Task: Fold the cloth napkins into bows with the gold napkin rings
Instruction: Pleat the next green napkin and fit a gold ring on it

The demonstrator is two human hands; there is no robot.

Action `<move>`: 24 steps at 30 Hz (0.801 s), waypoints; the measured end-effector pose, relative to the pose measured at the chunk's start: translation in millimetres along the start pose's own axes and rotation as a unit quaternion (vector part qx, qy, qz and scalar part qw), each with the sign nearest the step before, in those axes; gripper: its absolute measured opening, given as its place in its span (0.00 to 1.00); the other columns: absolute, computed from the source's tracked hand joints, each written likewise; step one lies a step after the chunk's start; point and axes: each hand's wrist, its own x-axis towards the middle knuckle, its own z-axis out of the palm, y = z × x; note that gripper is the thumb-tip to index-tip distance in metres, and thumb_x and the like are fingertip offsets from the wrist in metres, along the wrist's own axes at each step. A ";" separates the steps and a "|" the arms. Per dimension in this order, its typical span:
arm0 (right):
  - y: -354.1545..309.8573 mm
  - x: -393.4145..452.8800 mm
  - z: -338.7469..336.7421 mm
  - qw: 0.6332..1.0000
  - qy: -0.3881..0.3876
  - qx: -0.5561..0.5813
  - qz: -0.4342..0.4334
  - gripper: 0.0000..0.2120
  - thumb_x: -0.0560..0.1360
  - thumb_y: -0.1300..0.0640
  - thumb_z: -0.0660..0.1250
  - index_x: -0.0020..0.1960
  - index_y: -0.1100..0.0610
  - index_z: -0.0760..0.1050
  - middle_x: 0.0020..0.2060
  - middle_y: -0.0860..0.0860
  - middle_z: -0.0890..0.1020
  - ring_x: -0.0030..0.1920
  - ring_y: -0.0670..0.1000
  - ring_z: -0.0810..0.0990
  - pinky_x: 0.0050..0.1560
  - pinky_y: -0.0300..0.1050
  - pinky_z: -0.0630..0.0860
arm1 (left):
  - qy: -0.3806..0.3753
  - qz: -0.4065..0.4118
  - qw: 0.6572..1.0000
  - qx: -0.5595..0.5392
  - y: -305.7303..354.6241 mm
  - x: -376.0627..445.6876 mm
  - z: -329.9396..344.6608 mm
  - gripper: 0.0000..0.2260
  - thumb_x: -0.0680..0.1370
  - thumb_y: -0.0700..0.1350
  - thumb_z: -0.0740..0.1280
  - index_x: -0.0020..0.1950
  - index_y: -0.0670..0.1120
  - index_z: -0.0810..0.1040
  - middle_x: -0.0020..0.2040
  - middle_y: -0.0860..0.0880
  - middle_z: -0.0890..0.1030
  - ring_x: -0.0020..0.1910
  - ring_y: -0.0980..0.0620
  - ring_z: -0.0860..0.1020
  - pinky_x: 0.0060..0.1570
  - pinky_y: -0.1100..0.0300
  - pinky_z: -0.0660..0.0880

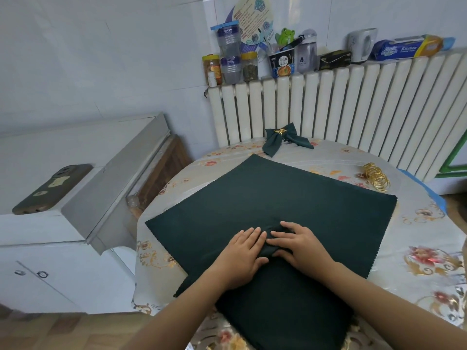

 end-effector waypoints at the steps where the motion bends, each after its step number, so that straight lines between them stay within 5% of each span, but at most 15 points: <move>1: 1.4 1.3 0.5 1.000 0.003 0.017 0.006 0.17 0.70 0.41 0.61 0.51 0.45 0.82 0.48 0.43 0.84 0.55 0.56 0.81 0.48 0.54 0.80 | 0.004 0.000 1.000 -0.011 -1.1 1.0 1.2 0.32 0.78 0.60 0.40 0.78 0.45 0.48 0.78 0.45 0.50 0.77 0.48 0.48 0.74 0.56 0.42; 4: 2.3 5.3 -1.4 0.999 0.029 0.004 0.015 0.17 0.68 0.41 0.62 0.50 0.47 0.82 0.44 0.46 0.85 0.51 0.53 0.82 0.45 0.51 0.81 | 0.037 -0.002 0.996 -0.078 -3.4 3.0 -3.9 0.30 0.77 0.57 0.44 0.77 0.46 0.57 0.75 0.46 0.63 0.74 0.46 0.61 0.71 0.56 0.53; 7: -0.5 8.7 -4.8 0.998 0.047 -0.028 0.010 0.21 0.69 0.38 0.58 0.52 0.48 0.80 0.42 0.47 0.84 0.47 0.51 0.83 0.41 0.43 0.81 | 0.045 -0.018 0.991 -0.125 -12.6 7.6 -7.8 0.24 0.82 0.49 0.55 0.77 0.50 0.54 0.73 0.51 0.65 0.72 0.51 0.61 0.68 0.61 0.52; 12: 8.6 9.2 0.9 0.995 0.065 -0.048 -0.063 0.16 0.73 0.43 0.59 0.54 0.46 0.81 0.42 0.43 0.85 0.47 0.50 0.84 0.42 0.41 0.79 | 0.026 -0.016 0.988 -0.149 -18.9 15.5 -12.0 0.23 0.83 0.46 0.55 0.77 0.53 0.53 0.76 0.56 0.59 0.71 0.54 0.58 0.67 0.64 0.48; 19: 9.2 15.1 6.1 0.991 0.113 -0.023 -0.067 0.07 0.69 0.54 0.70 0.44 0.45 0.83 0.37 0.43 0.83 0.32 0.48 0.80 0.25 0.35 0.70 | -0.019 -0.044 0.999 -0.006 -11.7 26.9 -18.4 0.26 0.83 0.52 0.48 0.78 0.46 0.45 0.78 0.49 0.47 0.76 0.51 0.44 0.74 0.55 0.41; 21: 9.9 15.7 7.2 0.990 0.117 -0.032 -0.073 0.08 0.67 0.56 0.73 0.45 0.45 0.83 0.37 0.43 0.83 0.31 0.48 0.77 0.25 0.34 0.67 | 0.000 -0.037 0.998 -0.053 -5.2 30.2 -14.6 0.26 0.83 0.53 0.49 0.78 0.43 0.48 0.78 0.46 0.52 0.77 0.50 0.48 0.74 0.56 0.43; 24: 11.2 15.3 8.7 0.988 0.127 -0.032 -0.083 0.11 0.72 0.51 0.62 0.46 0.45 0.83 0.37 0.42 0.83 0.31 0.47 0.76 0.25 0.35 0.68 | 0.091 -0.014 0.977 -0.191 -6.9 27.4 -2.5 0.21 0.81 0.47 0.57 0.74 0.43 0.64 0.72 0.43 0.68 0.72 0.47 0.65 0.72 0.57 0.58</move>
